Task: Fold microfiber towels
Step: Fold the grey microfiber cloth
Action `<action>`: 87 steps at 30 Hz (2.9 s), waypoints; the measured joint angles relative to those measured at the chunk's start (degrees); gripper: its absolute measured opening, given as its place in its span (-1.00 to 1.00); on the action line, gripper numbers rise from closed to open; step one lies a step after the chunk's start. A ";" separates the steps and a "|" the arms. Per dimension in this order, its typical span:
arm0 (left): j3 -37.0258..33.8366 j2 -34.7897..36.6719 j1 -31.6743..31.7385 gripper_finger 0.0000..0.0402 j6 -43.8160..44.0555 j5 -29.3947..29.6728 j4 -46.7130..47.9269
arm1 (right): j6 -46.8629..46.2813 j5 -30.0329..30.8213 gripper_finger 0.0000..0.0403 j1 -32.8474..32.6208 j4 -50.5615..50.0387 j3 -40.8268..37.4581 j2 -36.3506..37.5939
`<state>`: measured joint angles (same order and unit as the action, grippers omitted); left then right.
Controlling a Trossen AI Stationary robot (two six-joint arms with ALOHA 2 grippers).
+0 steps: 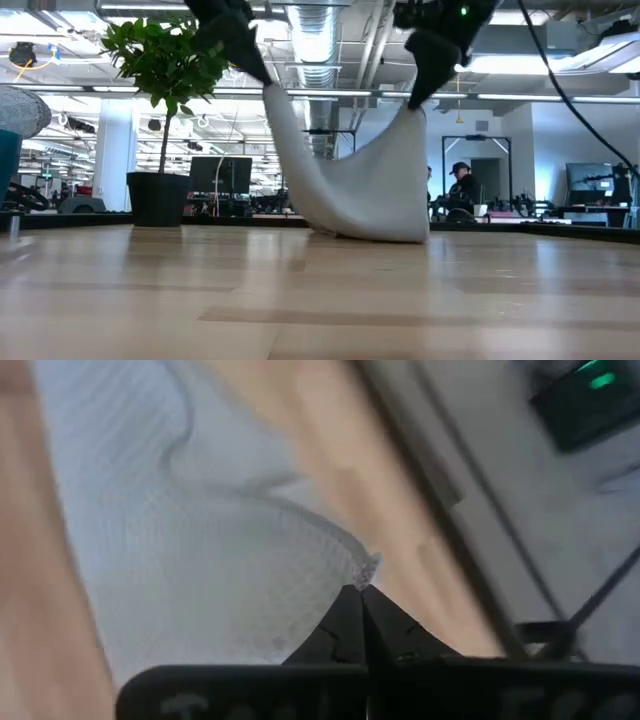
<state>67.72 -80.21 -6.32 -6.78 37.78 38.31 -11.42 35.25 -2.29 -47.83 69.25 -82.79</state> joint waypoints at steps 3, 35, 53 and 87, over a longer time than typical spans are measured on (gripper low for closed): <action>0.02 3.12 0.87 -1.00 -2.53 1.63 -3.00 | 1.45 3.71 -0.99 1.43 0.27 1.87 1.85; 14.52 9.52 11.23 -1.00 -13.58 3.09 9.60 | 8.60 17.21 -0.99 5.67 -1.78 9.93 8.65; 14.47 -4.06 -9.25 -1.00 24.38 -17.12 34.27 | -30.64 -3.84 -0.98 -17.15 -16.90 -2.46 4.67; 8.24 -20.24 -5.49 -1.00 44.53 -9.84 29.47 | -17.77 -3.76 -0.99 -1.59 7.44 -23.66 4.69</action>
<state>75.97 -100.44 -11.80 37.75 27.94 67.78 -29.19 31.48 -3.88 -40.39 45.58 -78.11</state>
